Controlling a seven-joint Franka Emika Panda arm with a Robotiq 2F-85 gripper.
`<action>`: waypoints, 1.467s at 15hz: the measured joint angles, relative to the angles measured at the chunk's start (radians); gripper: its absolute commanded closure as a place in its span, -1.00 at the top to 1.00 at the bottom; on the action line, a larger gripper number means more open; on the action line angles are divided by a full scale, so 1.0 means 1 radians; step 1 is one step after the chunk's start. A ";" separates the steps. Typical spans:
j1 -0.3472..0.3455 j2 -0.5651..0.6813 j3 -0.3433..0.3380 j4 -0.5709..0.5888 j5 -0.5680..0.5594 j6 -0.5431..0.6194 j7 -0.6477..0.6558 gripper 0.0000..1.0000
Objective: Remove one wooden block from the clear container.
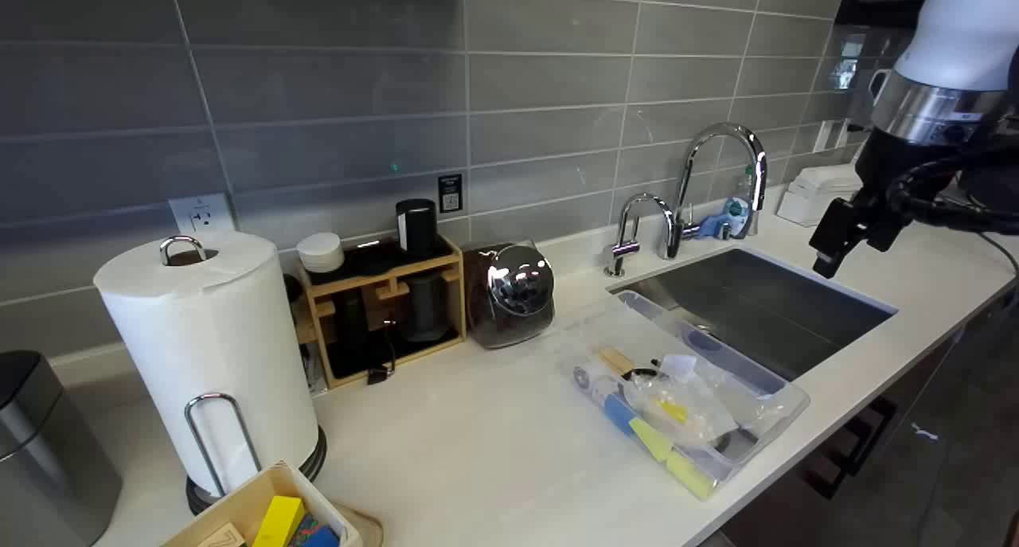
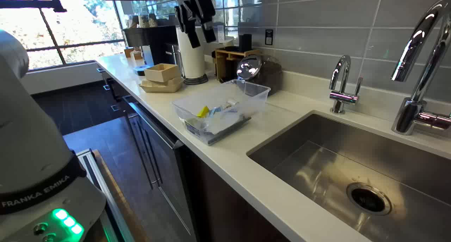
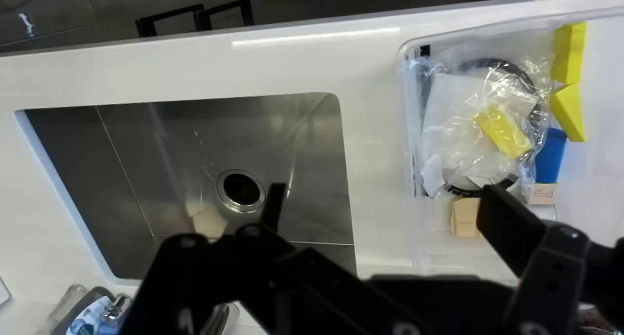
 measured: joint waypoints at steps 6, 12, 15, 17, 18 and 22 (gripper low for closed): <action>0.000 0.000 0.000 0.000 0.000 0.000 0.000 1.00; 0.000 0.000 0.000 0.000 0.000 0.000 0.000 1.00; 0.000 0.000 0.000 0.000 0.000 0.000 0.000 1.00; 0.000 0.000 0.000 0.000 0.000 0.000 0.000 1.00; 0.000 0.000 0.000 0.000 0.000 0.000 0.000 1.00; 0.011 0.007 -0.002 0.001 0.000 0.014 -0.018 1.00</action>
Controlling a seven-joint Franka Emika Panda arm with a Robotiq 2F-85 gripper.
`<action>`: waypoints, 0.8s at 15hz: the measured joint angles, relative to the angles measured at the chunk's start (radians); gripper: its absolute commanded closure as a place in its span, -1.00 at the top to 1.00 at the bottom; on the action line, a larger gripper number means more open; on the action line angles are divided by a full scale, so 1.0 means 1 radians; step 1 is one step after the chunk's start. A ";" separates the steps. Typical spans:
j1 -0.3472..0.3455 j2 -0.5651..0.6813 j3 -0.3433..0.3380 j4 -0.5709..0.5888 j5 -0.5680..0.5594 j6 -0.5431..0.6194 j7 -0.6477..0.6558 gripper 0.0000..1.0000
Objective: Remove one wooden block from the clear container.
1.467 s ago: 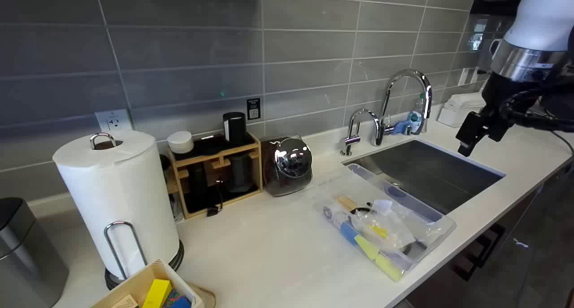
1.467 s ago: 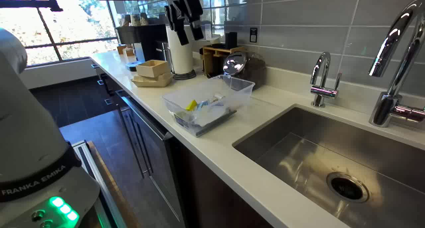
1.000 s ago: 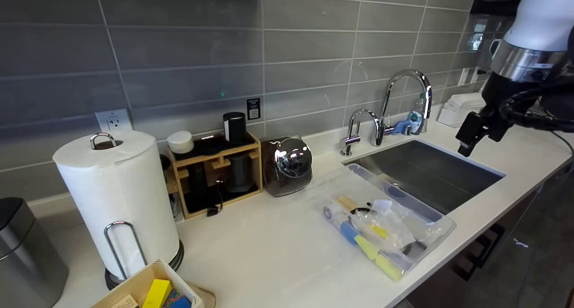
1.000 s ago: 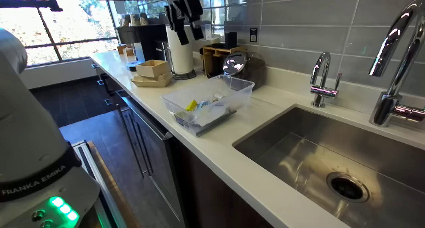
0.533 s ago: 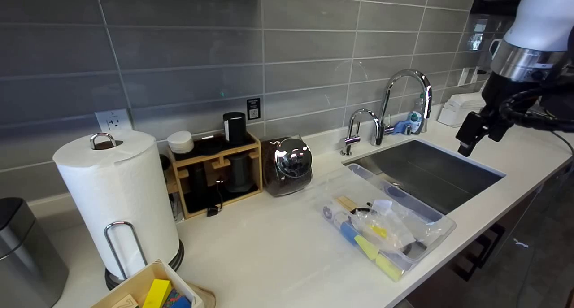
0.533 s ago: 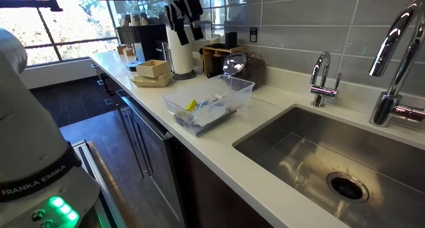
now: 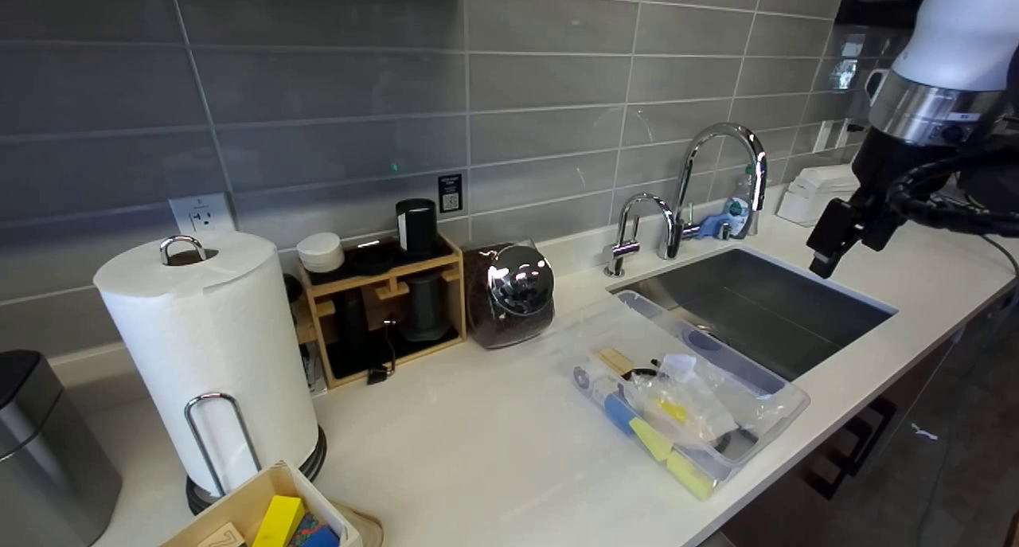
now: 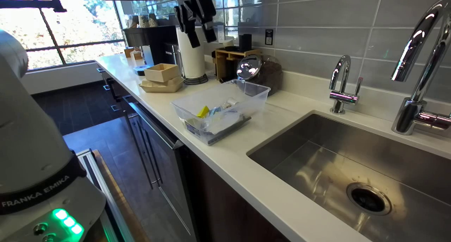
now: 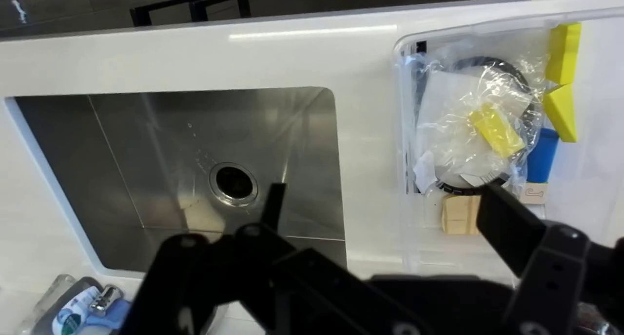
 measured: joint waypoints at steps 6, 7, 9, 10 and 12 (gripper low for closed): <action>0.125 0.138 -0.011 0.015 0.038 0.269 -0.129 1.00; 0.145 0.178 -0.020 0.026 0.054 0.315 -0.157 1.00; 0.182 0.272 -0.050 0.060 0.100 0.399 -0.224 1.00; 0.198 0.323 -0.065 0.083 0.130 0.423 -0.256 1.00; 0.215 0.427 -0.081 0.142 0.170 0.428 -0.288 1.00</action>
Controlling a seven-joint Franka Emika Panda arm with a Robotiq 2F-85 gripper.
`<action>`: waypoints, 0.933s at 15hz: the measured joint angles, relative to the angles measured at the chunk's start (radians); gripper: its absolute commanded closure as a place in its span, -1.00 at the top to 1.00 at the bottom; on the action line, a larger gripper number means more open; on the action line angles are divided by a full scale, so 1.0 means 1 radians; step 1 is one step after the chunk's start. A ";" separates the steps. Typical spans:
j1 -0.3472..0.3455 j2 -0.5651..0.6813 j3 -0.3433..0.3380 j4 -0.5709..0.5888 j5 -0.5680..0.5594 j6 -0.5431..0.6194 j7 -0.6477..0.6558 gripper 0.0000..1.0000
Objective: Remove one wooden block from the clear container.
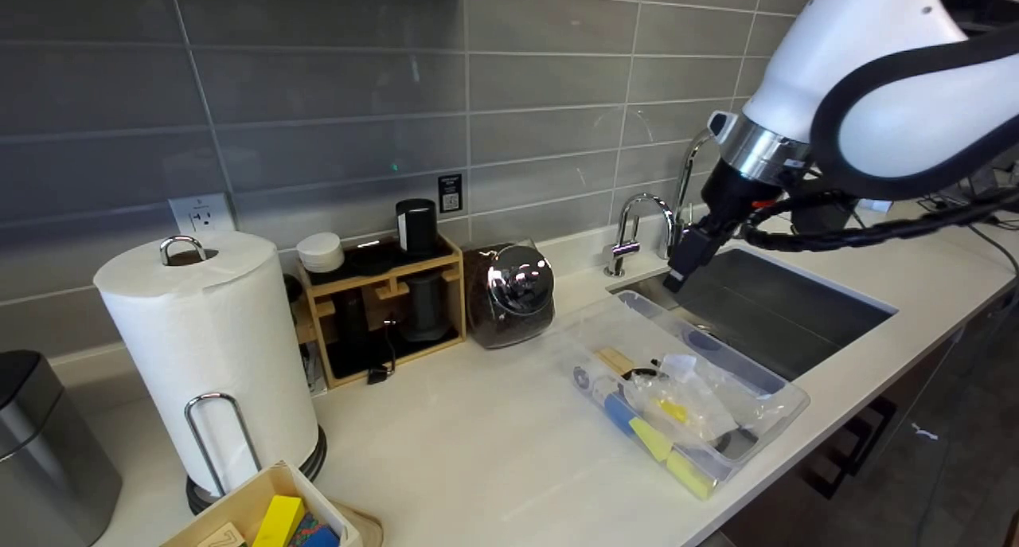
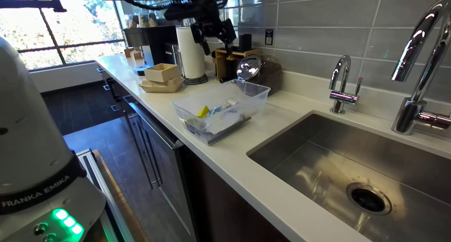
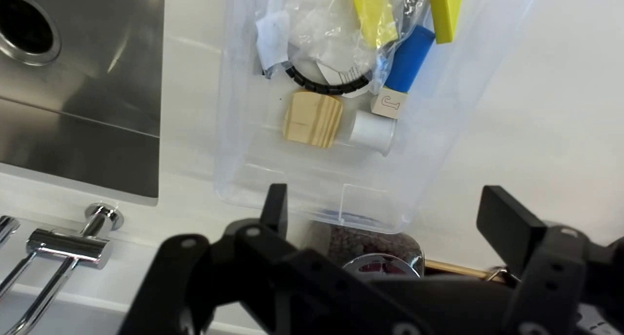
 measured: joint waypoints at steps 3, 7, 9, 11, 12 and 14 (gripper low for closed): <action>-0.005 0.156 0.000 0.086 0.009 0.000 0.023 1.00; -0.028 0.326 0.001 0.172 0.002 0.000 0.131 1.00; -0.031 0.363 0.001 0.196 0.002 0.000 0.142 1.00; -0.031 0.368 0.001 0.203 0.002 0.000 0.148 1.00; -0.031 0.368 0.001 0.204 0.002 0.000 0.150 1.00; -0.032 0.368 0.000 0.205 0.002 0.000 0.154 1.00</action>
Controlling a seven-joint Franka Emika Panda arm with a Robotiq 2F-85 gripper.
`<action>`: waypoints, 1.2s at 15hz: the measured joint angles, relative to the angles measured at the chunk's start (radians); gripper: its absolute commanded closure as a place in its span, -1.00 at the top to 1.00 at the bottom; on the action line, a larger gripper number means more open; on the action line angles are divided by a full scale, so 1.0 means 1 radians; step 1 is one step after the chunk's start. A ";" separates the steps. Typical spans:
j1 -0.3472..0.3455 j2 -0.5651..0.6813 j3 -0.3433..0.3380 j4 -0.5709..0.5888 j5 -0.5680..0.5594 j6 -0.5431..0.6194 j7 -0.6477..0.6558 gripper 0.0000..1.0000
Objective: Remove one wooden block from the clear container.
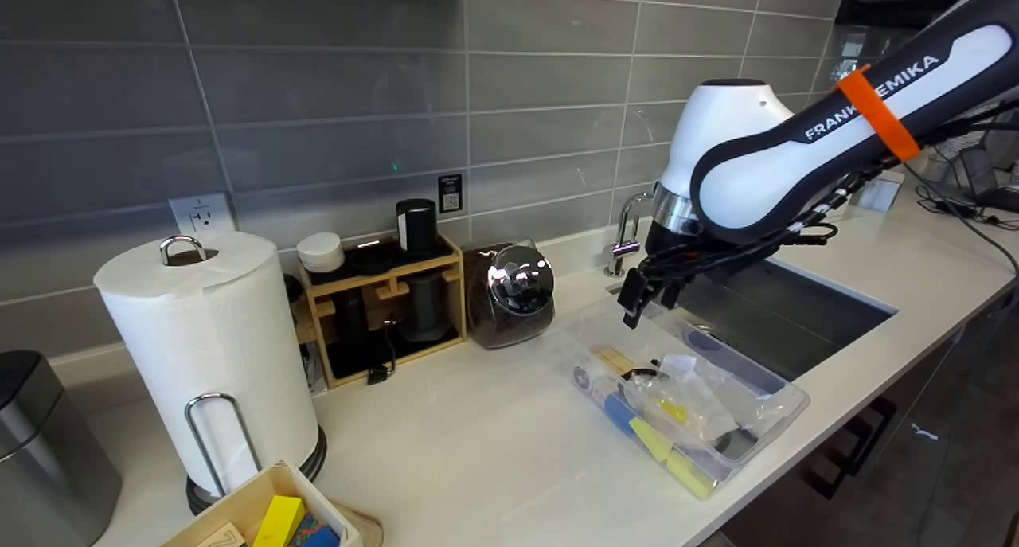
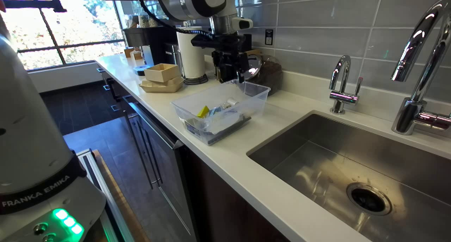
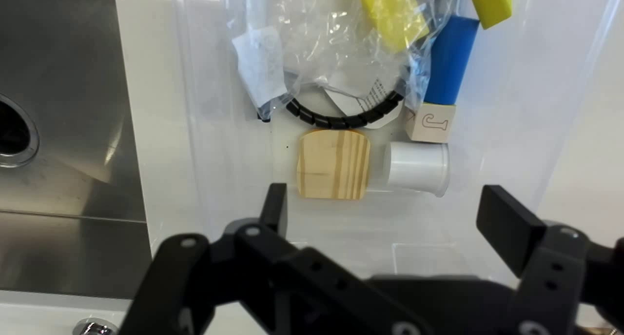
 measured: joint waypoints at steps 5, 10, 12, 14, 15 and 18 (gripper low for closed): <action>-0.005 0.053 -0.005 0.058 -0.006 0.011 0.077 1.00; 0.002 0.160 -0.009 0.137 -0.046 0.011 0.176 1.00; 0.007 0.196 -0.017 0.160 -0.056 0.011 0.199 1.00; 0.009 0.230 -0.022 0.180 -0.056 0.011 0.202 1.00; 0.009 0.246 -0.024 0.189 -0.056 0.011 0.202 0.83; 0.009 0.296 -0.027 0.221 -0.055 0.011 0.200 0.54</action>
